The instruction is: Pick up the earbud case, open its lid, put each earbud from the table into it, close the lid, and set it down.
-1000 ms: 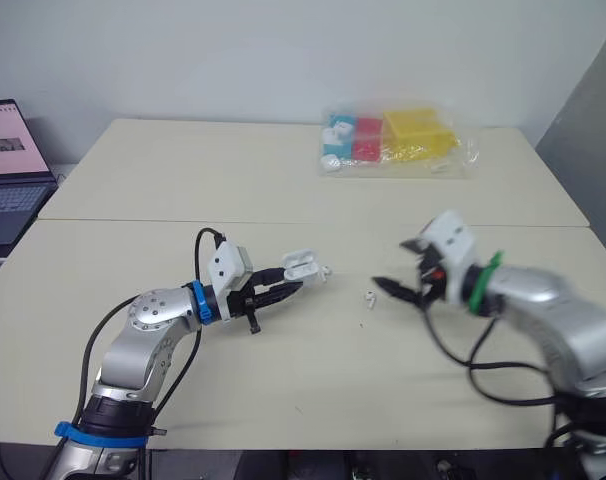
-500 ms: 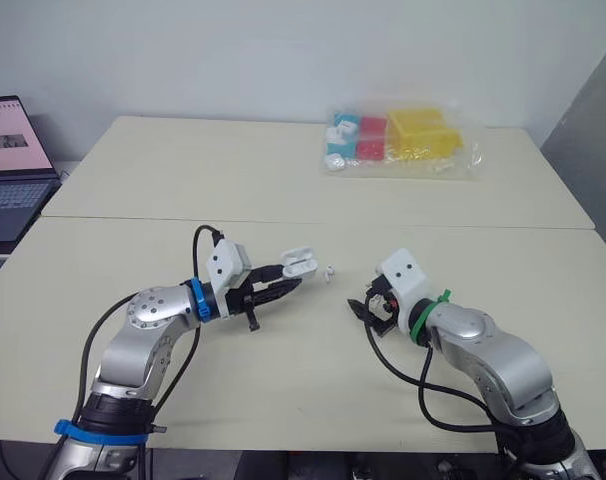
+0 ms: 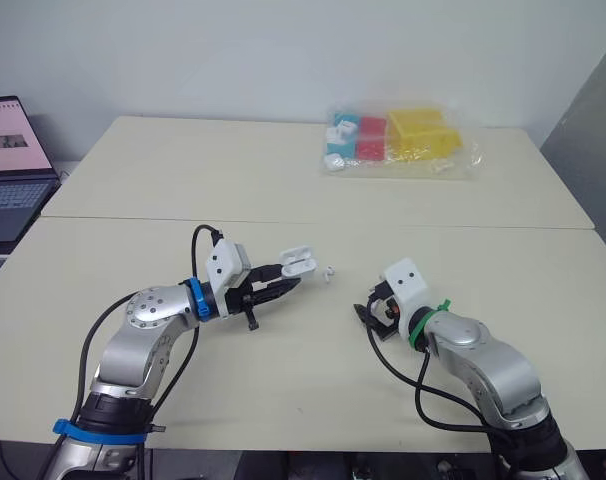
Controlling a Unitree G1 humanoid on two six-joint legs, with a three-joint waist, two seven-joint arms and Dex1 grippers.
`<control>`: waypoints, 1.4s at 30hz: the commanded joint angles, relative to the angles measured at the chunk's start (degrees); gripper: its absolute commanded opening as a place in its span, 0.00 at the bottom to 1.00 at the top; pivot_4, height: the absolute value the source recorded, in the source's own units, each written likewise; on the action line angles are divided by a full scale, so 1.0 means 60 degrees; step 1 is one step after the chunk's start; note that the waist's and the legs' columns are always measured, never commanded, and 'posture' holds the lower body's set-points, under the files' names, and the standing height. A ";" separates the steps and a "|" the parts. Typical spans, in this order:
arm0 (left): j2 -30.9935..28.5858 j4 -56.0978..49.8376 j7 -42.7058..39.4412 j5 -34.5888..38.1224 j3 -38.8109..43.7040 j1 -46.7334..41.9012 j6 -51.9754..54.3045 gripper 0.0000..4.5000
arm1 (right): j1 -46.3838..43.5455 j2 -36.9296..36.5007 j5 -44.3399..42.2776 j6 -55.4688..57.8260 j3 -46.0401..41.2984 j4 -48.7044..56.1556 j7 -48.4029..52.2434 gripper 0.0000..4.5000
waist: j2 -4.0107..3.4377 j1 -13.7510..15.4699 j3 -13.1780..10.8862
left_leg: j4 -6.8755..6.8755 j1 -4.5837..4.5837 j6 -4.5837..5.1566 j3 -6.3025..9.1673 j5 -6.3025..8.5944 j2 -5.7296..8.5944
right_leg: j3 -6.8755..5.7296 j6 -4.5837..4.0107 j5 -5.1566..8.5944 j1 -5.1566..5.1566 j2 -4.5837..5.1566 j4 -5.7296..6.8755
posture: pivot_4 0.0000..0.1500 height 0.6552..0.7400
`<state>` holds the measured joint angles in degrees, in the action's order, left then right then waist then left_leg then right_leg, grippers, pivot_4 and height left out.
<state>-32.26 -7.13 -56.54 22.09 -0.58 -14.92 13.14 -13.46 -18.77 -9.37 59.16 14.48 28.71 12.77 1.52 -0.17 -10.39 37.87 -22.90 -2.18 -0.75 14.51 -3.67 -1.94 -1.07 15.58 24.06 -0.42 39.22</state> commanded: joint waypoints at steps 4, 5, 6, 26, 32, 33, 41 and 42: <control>-0.0043 -0.0113 0.0086 -0.0026 0.0167 -0.0144 -0.0243 0.17 | 0.0105 0.0009 0.0277 -0.0184 0.0055 0.0000 -0.0125 0.40 | 0.0000 0.0006 0.0000 | 0.0001 0.0001 0.0000 0.0000 0.0000 0.0000 | 0.0000 0.0002 -0.0001 -0.0001 0.0000 0.0000 | 1.00 1.00; -0.0045 -0.0100 0.0081 -0.0038 0.0164 -0.0147 -0.0255 0.17 | 0.0112 -0.0020 0.0284 -0.0181 0.0060 0.0006 -0.0114 0.33 | 0.0000 0.0007 0.0000 | 0.0001 0.0001 0.0000 0.0000 0.0000 0.0001 | 0.0000 0.0002 -0.0001 -0.0001 0.0000 0.0000 | 1.00 1.00; -0.0047 -0.0101 0.0083 -0.0051 0.0160 -0.0141 -0.0262 0.17 | 0.0124 -0.0064 0.0293 -0.0190 0.0052 0.0027 -0.0099 0.25 | 0.0000 0.0007 0.0000 | 0.0001 0.0001 0.0000 0.0000 0.0000 0.0001 | 0.0000 0.0002 -0.0001 -0.0002 0.0000 -0.0001 | 1.00 1.00; -0.0420 -0.0911 -0.0098 0.0066 0.0097 0.0492 -0.0084 0.17 | -0.1268 -0.6926 0.0143 -0.7864 0.0508 -0.3031 0.9806 0.09 | -0.0007 -0.0059 -0.0009 | -0.0006 0.0010 0.0004 -0.0012 0.0003 0.0001 | 0.0007 0.0009 -0.0005 -0.0008 -0.0004 -0.0039 | 1.00 1.00; -0.0435 -0.1191 -0.0006 0.0073 0.0135 0.0786 -0.0023 0.17 | -0.2750 -0.6984 0.1244 -1.0160 0.1064 -0.5607 1.1519 0.09 | -0.0010 -0.0050 -0.0011 | -0.0004 0.0016 0.0004 -0.0009 0.0002 -0.0007 | 0.0008 -0.0001 -0.0011 -0.0007 -0.0016 -0.0029 | 1.00 1.00; -0.0434 -0.1231 0.0005 0.0075 0.0134 0.0825 -0.0008 0.17 | -0.2939 -0.6915 0.1359 -1.0344 0.1164 -0.5919 1.1745 0.09 | -0.0011 -0.0041 -0.0012 | -0.0004 0.0015 0.0004 -0.0012 0.0002 -0.0006 | 0.0011 -0.0001 -0.0011 -0.0007 -0.0016 -0.0029 | 1.00 1.00; -0.0432 -0.1462 0.0080 0.0088 0.0138 0.1029 0.0077 0.17 | -0.3430 -0.6357 0.1728 -1.0796 0.1475 -0.7143 1.2681 0.09 | -0.0011 0.0001 -0.0012 | 0.0002 0.0017 0.0003 -0.0034 0.0001 -0.0004 | 0.0030 -0.0002 -0.0012 -0.0007 -0.0006 -0.0028 | 1.00 1.00; -0.0433 -0.1457 0.0088 0.0078 0.0137 0.1029 0.0071 0.17 | -0.3441 -0.6300 0.1790 -1.0703 0.1455 -0.7227 1.2592 0.09 | -0.0010 0.0001 -0.0011 | 0.0001 0.0020 0.0003 -0.0036 0.0001 -0.0005 | 0.0032 -0.0002 -0.0012 -0.0007 -0.0007 -0.0027 | 1.00 1.00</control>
<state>-34.49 -13.65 -56.33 21.67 -0.62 -8.82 13.78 -33.34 -56.84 0.46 -4.97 23.42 -13.64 86.40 1.46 -0.16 -10.46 37.88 -22.76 -2.17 -0.96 14.52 -3.70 -1.75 -1.09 15.50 24.00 -0.46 39.06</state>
